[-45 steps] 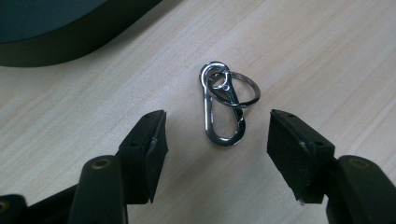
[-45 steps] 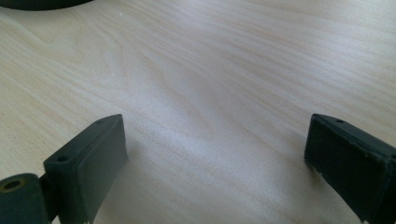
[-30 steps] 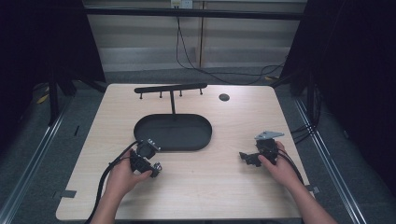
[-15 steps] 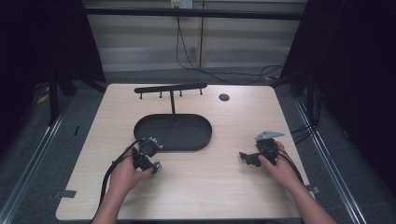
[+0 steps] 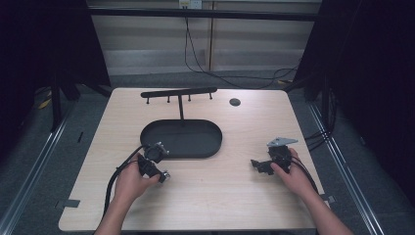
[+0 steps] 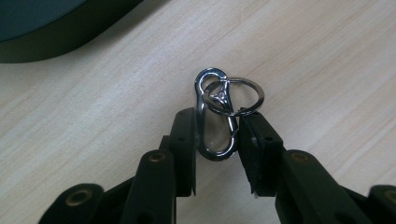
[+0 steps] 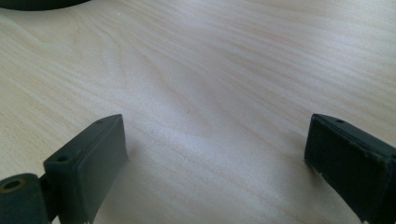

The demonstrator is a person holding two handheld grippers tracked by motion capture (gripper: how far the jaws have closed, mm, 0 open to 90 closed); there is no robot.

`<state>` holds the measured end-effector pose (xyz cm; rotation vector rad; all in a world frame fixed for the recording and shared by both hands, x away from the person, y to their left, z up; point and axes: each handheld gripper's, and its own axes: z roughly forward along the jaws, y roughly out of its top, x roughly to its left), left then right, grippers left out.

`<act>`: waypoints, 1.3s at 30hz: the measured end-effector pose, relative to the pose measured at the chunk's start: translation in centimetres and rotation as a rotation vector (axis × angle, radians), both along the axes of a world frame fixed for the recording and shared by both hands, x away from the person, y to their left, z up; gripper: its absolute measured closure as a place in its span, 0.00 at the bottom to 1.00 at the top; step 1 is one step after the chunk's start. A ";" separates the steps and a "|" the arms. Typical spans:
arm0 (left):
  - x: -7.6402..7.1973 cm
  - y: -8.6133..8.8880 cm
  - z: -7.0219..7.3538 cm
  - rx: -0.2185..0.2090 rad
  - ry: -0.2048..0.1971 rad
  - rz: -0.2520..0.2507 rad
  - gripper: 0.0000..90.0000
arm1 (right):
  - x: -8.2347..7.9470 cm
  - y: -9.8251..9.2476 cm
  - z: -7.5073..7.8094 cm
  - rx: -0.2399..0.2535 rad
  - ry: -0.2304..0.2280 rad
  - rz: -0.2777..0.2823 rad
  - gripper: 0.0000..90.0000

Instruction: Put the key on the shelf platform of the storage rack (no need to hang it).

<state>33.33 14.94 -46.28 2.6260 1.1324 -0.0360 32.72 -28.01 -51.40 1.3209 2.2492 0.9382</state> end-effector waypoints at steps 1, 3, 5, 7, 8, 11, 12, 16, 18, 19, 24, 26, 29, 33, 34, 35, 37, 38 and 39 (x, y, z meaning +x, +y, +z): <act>0.0 0.0 0.0 -0.003 0.003 0.002 0.75 | 0.0 0.0 0.0 0.000 0.000 0.000 0.06; 0.0 0.1 0.2 -0.003 0.005 0.003 0.75 | 0.0 0.0 0.0 0.000 0.000 0.000 0.06; 0.0 0.2 0.4 -0.009 0.007 0.008 0.75 | 0.0 0.0 0.0 0.000 0.000 0.000 0.06; 0.1 0.3 0.6 -0.019 0.011 0.009 0.75 | 0.0 0.0 0.0 0.000 0.000 0.000 0.06; 0.1 0.3 0.6 -0.019 0.011 0.009 0.75 | 0.0 0.0 0.0 0.000 0.000 0.000 0.06; 0.2 0.5 0.9 -0.040 0.017 0.020 0.75 | 0.0 0.0 0.0 0.000 0.000 0.000 0.06; 0.2 0.5 1.0 -0.040 0.019 0.020 0.75 | 0.0 0.0 0.0 0.000 0.000 0.000 0.06; 0.4 0.5 1.7 -0.041 0.009 0.028 0.75 | 0.0 0.0 0.0 0.001 0.000 0.000 0.06; 0.5 0.5 2.2 -0.041 0.008 0.027 0.75 | 0.0 0.0 0.0 0.000 0.000 0.000 0.06; 0.6 0.6 2.6 -0.047 0.009 0.029 0.75 | 0.0 0.0 0.0 0.000 0.001 -0.001 0.06; 0.9 0.8 3.4 -0.066 0.016 0.035 0.75 | 0.0 0.0 0.0 0.000 0.000 0.000 0.06; 1.0 0.9 3.7 -0.066 0.011 0.038 0.75 | 0.0 0.0 0.0 0.000 0.000 0.000 0.06; 1.1 0.9 4.2 -0.061 0.014 0.039 0.75 | 0.0 0.0 0.0 0.001 0.001 0.000 0.06; 1.3 1.0 4.7 -0.051 0.018 0.037 0.75 | 0.0 0.0 0.0 0.000 0.000 0.000 0.06; 1.3 1.0 4.9 -0.053 0.014 0.036 0.75 | 0.0 0.0 0.0 0.000 0.000 0.000 0.06; 1.3 1.0 5.1 -0.053 0.012 0.040 0.75 | 0.0 0.0 0.0 0.000 0.000 0.000 0.06; 1.4 1.0 5.5 -0.057 0.012 0.039 0.75 | 0.0 0.0 0.0 0.000 0.000 0.000 0.06; 1.4 1.0 5.7 -0.057 0.013 0.040 0.75 | 0.0 0.0 0.0 0.000 0.002 -0.002 0.06; 1.5 0.9 6.2 -0.044 0.014 0.033 0.75 | 0.0 0.0 0.0 0.000 0.001 0.000 0.06</act>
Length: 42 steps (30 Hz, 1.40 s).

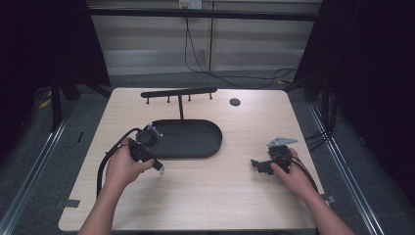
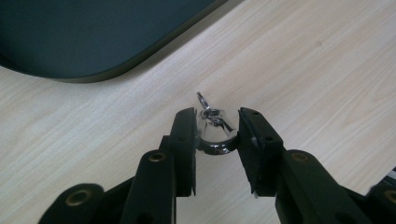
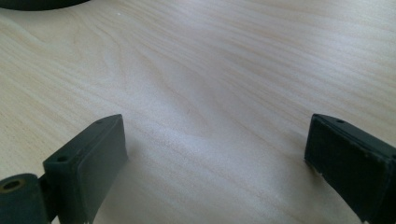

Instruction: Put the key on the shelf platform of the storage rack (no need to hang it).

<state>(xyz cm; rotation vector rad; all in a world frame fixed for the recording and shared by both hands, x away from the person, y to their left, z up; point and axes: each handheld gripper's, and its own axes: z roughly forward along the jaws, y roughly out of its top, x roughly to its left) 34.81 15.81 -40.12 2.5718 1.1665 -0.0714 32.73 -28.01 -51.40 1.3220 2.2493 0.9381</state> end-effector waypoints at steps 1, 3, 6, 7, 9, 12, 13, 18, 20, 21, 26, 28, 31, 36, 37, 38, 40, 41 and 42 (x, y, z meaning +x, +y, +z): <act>0.0 -0.1 0.2 0.003 -0.005 0.000 0.75 | 0.0 0.0 0.0 0.000 0.000 0.001 0.06; 0.1 -0.1 0.5 0.007 -0.005 -0.001 0.75 | 0.0 0.0 0.0 0.000 0.000 0.000 0.06; 0.4 -0.2 1.2 0.014 -0.012 0.002 0.75 | 0.0 0.0 0.0 0.001 0.000 0.000 0.06; 0.5 -0.2 1.4 0.013 -0.013 -0.001 0.75 | 0.0 0.0 0.0 0.000 0.000 0.000 0.06; 0.6 -0.4 1.7 0.019 -0.017 -0.004 0.75 | 0.0 0.0 0.0 0.001 0.000 0.000 0.06; 0.8 -0.7 2.0 0.017 -0.011 -0.008 0.75 | 0.0 0.0 0.0 0.000 0.000 0.000 0.06; 0.9 -0.8 2.1 0.014 -0.011 -0.009 0.75 | 0.0 0.0 0.0 0.000 0.000 0.000 0.06; 1.4 -1.0 2.6 0.006 -0.012 -0.013 0.75 | 0.0 0.0 0.0 0.000 0.000 0.000 0.06; 1.6 -1.0 2.7 0.004 -0.012 -0.015 0.75 | 0.0 0.0 0.0 0.001 0.000 0.000 0.06; 1.7 -1.0 2.7 0.003 -0.013 -0.010 0.75 | 0.0 0.0 0.0 0.000 0.000 0.000 0.06; 2.2 -1.2 3.0 0.003 -0.018 -0.007 0.75 | 0.0 0.0 0.0 0.000 0.000 0.001 0.06; 2.2 -1.3 3.1 -0.001 -0.020 -0.007 0.75 | 0.0 0.0 0.0 0.000 0.000 0.000 0.06; 2.4 -1.5 3.2 0.000 -0.021 -0.008 0.75 | 0.0 0.0 0.0 0.000 0.000 0.001 0.06; 2.9 -2.3 3.4 0.000 -0.027 -0.022 0.75 | 0.0 0.0 0.0 0.000 0.000 0.000 0.06; 2.9 -2.3 3.4 0.000 -0.027 -0.022 0.75 | 0.0 0.0 0.0 0.001 0.000 0.000 0.06; 3.1 -2.6 3.4 -0.004 -0.027 -0.024 0.75 | 0.0 0.0 0.0 0.000 0.000 0.000 0.06; 3.2 -2.7 3.3 -0.007 -0.028 -0.024 0.75 | 0.0 0.0 0.0 0.000 0.000 0.000 0.06; 3.3 -2.8 3.3 -0.005 -0.027 -0.027 0.75 | 0.0 0.0 0.0 0.000 0.000 0.000 0.06; 3.4 -2.9 3.3 -0.002 -0.023 -0.027 0.75 | 0.0 0.0 0.0 0.000 0.000 0.000 0.06</act>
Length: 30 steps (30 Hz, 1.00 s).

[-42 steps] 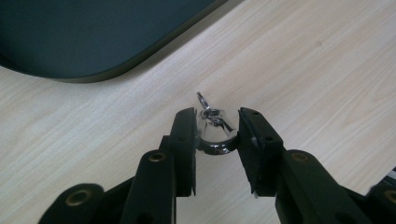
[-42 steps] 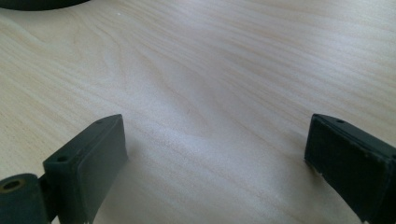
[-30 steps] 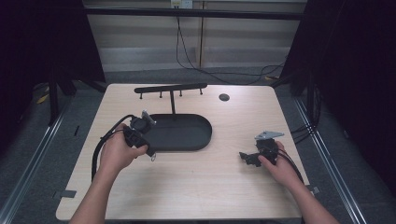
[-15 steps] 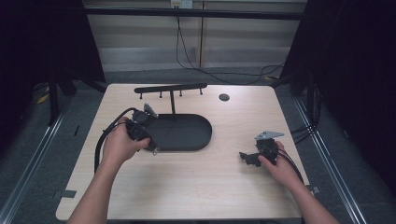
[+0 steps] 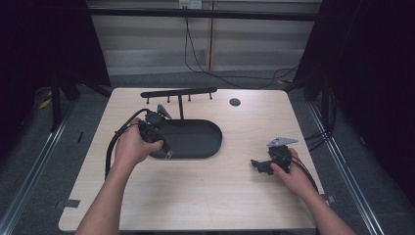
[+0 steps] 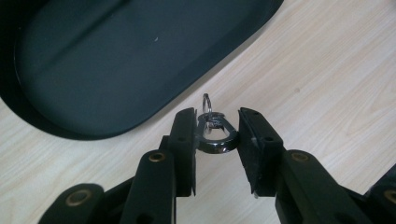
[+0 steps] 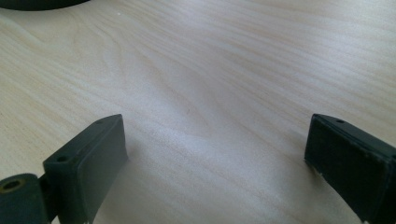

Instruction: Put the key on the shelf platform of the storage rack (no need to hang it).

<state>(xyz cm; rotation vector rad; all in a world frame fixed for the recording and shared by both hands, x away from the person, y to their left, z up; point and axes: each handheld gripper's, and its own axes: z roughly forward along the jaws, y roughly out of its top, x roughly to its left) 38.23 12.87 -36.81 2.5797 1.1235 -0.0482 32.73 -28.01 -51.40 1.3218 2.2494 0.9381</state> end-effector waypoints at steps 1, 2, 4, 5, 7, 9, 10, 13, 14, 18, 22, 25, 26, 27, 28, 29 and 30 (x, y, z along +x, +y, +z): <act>0.1 -0.1 -0.1 -0.005 -0.001 0.004 0.75 | 0.0 0.0 0.0 0.000 0.000 0.000 0.06; 0.4 -0.3 -0.1 -0.007 0.003 0.005 0.75 | 0.0 0.0 0.0 0.000 0.000 0.000 0.06; 0.5 -0.4 -0.2 -0.011 0.005 0.008 0.75 | 0.0 0.0 0.0 0.000 0.000 0.001 0.06; 0.7 -0.5 -0.1 -0.011 0.001 0.003 0.75 | 0.0 0.0 0.0 0.000 0.000 0.000 0.06; 0.9 -0.7 -0.1 -0.019 0.004 0.009 0.75 | 0.0 0.0 0.0 0.001 0.000 0.000 0.06; 1.0 -0.8 -0.1 -0.021 0.003 0.011 0.75 | 0.0 0.0 0.0 0.000 0.000 0.000 0.06; 1.1 -0.9 0.0 -0.018 0.000 0.009 0.75 | 0.0 0.0 0.0 0.000 0.000 0.000 0.05; 1.4 -1.1 0.3 -0.021 -0.004 0.014 0.75 | 0.0 0.0 0.0 0.003 0.001 -0.001 0.05; 1.5 -1.1 0.4 -0.018 -0.012 0.017 0.75 | 0.0 0.0 0.0 0.002 0.000 -0.001 0.05; 1.7 -1.3 0.6 -0.014 -0.009 0.018 0.75 | 0.0 0.0 0.0 0.003 0.000 -0.002 0.05; 2.0 -1.4 0.5 -0.015 -0.003 0.015 0.75 | 0.0 0.0 0.0 0.003 0.000 -0.002 0.05; 2.2 -1.4 0.6 -0.017 0.007 0.020 0.75 | 0.0 0.1 0.0 0.004 0.004 -0.007 0.05; 2.3 -1.4 0.6 -0.019 0.004 0.021 0.75 | 0.0 0.1 0.0 0.004 0.004 -0.007 0.05; 2.3 -1.4 0.6 -0.018 0.004 0.022 0.75 | 0.0 0.1 0.0 0.004 0.004 -0.007 0.05; 2.4 -1.5 0.7 -0.016 0.002 0.025 0.75 | 0.0 0.1 0.0 0.004 0.004 -0.007 0.05; 2.5 -1.5 0.7 -0.018 0.000 0.024 0.75 | 0.0 0.1 0.0 0.003 0.002 -0.006 0.05; 2.5 -1.5 0.7 -0.018 0.000 0.024 0.75 | 0.0 0.1 0.0 0.003 0.002 -0.006 0.05</act>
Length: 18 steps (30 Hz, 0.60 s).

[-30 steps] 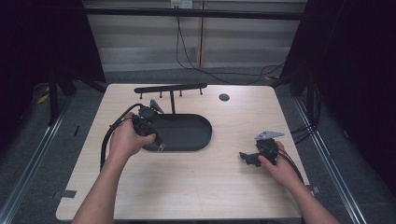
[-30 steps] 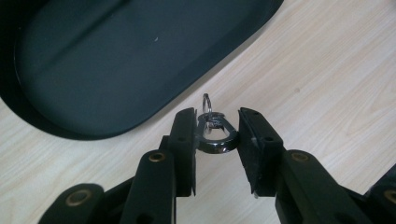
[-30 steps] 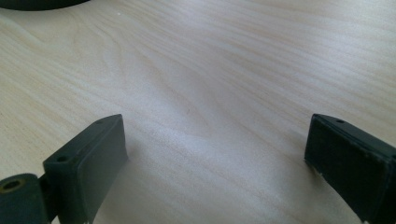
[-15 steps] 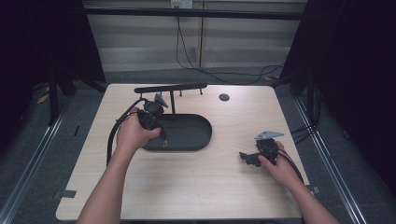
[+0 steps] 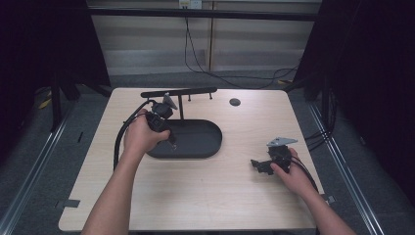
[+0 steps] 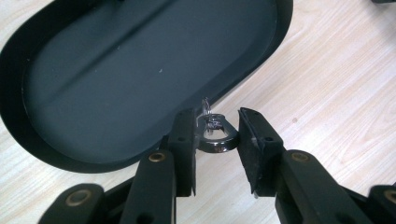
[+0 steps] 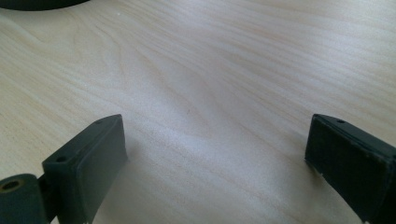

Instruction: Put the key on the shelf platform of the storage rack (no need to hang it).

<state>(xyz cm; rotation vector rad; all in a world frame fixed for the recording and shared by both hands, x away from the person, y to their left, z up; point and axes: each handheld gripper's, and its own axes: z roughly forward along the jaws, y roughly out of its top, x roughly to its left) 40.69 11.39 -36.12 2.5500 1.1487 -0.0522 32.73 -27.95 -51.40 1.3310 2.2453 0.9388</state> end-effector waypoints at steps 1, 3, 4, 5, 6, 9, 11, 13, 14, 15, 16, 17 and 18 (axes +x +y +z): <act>0.0 0.0 0.0 -0.003 -0.001 0.003 0.75 | 0.0 0.0 0.0 0.000 0.000 0.000 0.05; 0.1 -0.1 0.1 0.001 0.000 0.004 0.75 | 0.0 0.0 0.0 0.000 0.000 0.000 0.05; 0.2 -0.1 0.1 0.001 0.001 0.005 0.75 | 0.0 0.0 0.0 0.000 0.000 0.000 0.05; 0.2 -0.1 0.2 0.001 0.000 0.007 0.75 | 0.0 0.0 0.0 0.000 0.000 -0.001 0.05; 0.3 -0.2 0.3 0.003 0.002 0.006 0.75 | 0.0 0.0 0.0 0.000 0.000 0.000 0.05; 0.4 -0.3 0.7 0.004 0.001 0.001 0.75 | 0.0 0.0 0.0 0.000 0.000 0.000 0.05; 0.5 -0.4 0.8 0.009 -0.002 0.002 0.75 | 0.0 0.0 0.0 0.001 0.001 -0.001 0.05; 0.6 -0.4 1.0 0.009 -0.002 0.003 0.75 | 0.0 0.0 0.0 0.001 0.001 -0.001 0.05; 0.6 -0.5 1.1 0.009 0.002 0.006 0.75 | 0.0 0.0 0.0 0.001 0.001 -0.001 0.05; 0.7 -0.6 1.1 -0.001 0.005 0.014 0.75 | 0.0 0.0 0.0 0.000 0.000 0.001 0.05; 0.7 -0.6 1.1 -0.001 0.005 0.014 0.75 | 0.0 0.0 0.0 0.000 0.000 0.001 0.05; 0.8 -0.6 1.1 -0.002 0.007 0.010 0.75 | 0.0 0.0 0.0 0.000 0.000 0.000 0.05; 0.9 -0.7 1.1 -0.004 0.006 0.012 0.75 | 0.0 0.0 0.0 -0.001 0.000 0.001 0.05</act>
